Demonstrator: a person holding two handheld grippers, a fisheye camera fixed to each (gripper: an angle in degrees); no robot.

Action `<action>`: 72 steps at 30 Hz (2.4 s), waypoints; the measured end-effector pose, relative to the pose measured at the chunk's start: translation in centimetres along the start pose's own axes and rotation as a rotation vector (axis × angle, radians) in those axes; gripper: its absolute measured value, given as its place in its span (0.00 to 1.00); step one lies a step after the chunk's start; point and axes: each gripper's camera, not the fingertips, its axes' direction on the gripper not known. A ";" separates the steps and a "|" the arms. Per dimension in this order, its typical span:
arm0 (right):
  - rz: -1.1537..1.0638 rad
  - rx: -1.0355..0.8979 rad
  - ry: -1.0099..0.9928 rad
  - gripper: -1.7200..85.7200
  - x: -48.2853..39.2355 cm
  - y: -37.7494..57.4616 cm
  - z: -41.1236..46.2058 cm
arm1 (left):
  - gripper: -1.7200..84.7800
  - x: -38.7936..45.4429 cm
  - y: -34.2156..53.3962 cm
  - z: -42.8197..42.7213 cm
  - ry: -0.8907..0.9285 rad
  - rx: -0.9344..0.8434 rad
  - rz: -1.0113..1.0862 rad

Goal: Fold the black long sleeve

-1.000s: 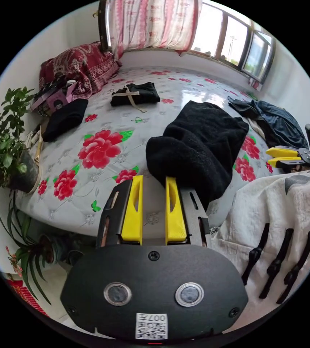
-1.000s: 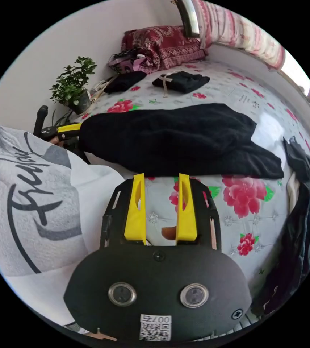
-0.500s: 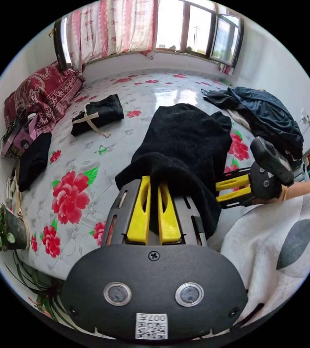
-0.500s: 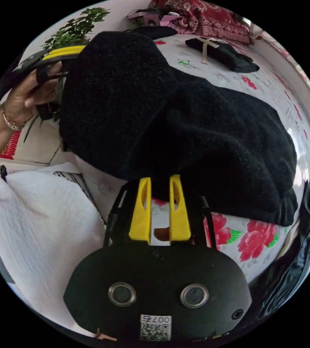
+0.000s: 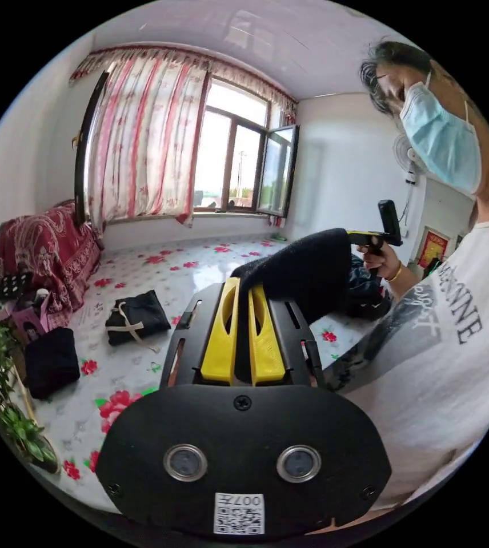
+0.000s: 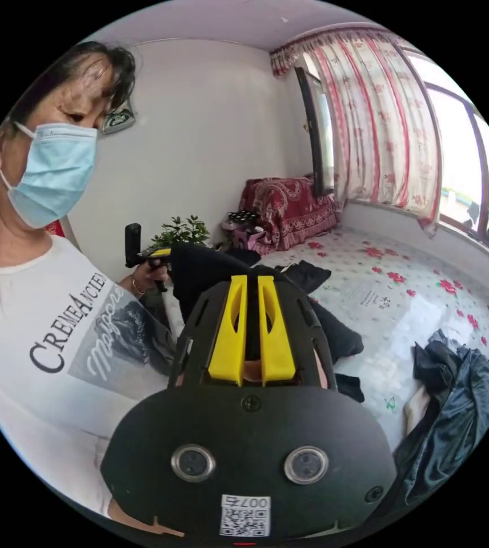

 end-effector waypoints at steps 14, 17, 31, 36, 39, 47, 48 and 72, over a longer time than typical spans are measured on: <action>0.398 -0.500 0.102 0.14 7.5 15.9 16.7 | 0.14 -4.2 14.7 18.2 -0.245 -0.699 -0.294; 0.243 -0.519 0.150 0.15 5.2 14.5 19.6 | 0.15 -4.3 15.4 20.9 -0.193 -0.743 -0.290; 0.278 -0.499 0.214 0.05 8.5 14.0 16.5 | 0.01 -6.1 14.2 16.7 -0.203 -0.642 -0.311; 0.222 -0.094 0.400 0.04 4.3 10.4 1.3 | 0.01 -5.9 9.2 3.9 -0.154 -0.208 -0.438; 0.147 0.173 0.474 0.04 -0.8 9.8 -8.1 | 0.01 -2.4 5.9 -3.2 -0.178 0.025 -0.320; -0.063 0.587 0.665 0.04 -13.1 9.9 -22.6 | 0.01 9.1 0.7 -18.2 -0.338 0.545 0.002; -0.075 0.608 0.650 0.04 -13.5 9.3 -23.7 | 0.01 10.1 0.1 -19.2 -0.362 0.606 0.029; 0.620 -0.572 0.415 0.12 13.2 23.3 14.3 | 0.10 -3.1 17.7 19.7 -0.398 -0.741 -0.394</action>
